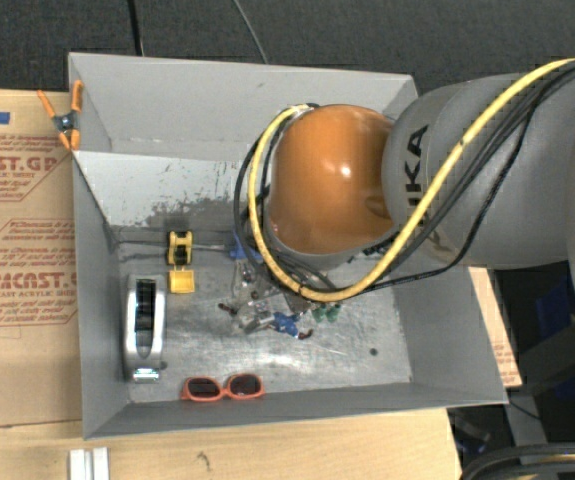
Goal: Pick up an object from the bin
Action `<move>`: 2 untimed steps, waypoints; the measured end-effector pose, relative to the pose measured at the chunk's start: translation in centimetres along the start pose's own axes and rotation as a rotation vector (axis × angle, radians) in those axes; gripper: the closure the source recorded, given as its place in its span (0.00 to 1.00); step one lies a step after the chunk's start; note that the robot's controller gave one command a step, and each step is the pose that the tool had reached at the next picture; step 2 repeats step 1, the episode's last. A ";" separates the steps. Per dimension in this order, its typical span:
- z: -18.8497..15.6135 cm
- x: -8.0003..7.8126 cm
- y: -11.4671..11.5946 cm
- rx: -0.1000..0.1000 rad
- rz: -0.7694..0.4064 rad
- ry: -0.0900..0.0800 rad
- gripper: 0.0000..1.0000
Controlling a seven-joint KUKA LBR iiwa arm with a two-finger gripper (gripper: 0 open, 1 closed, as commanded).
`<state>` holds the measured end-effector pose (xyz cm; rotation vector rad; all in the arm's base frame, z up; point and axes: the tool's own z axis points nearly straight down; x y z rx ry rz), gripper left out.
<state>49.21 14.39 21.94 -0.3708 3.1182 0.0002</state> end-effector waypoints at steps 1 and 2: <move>0.0 0.0 0.0 0.000 0.000 0.000 1.00; 0.0 0.0 0.0 0.000 0.000 0.000 1.00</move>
Offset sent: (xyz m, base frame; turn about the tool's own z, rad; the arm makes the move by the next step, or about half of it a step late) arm 0.0000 0.0000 0.0000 0.0000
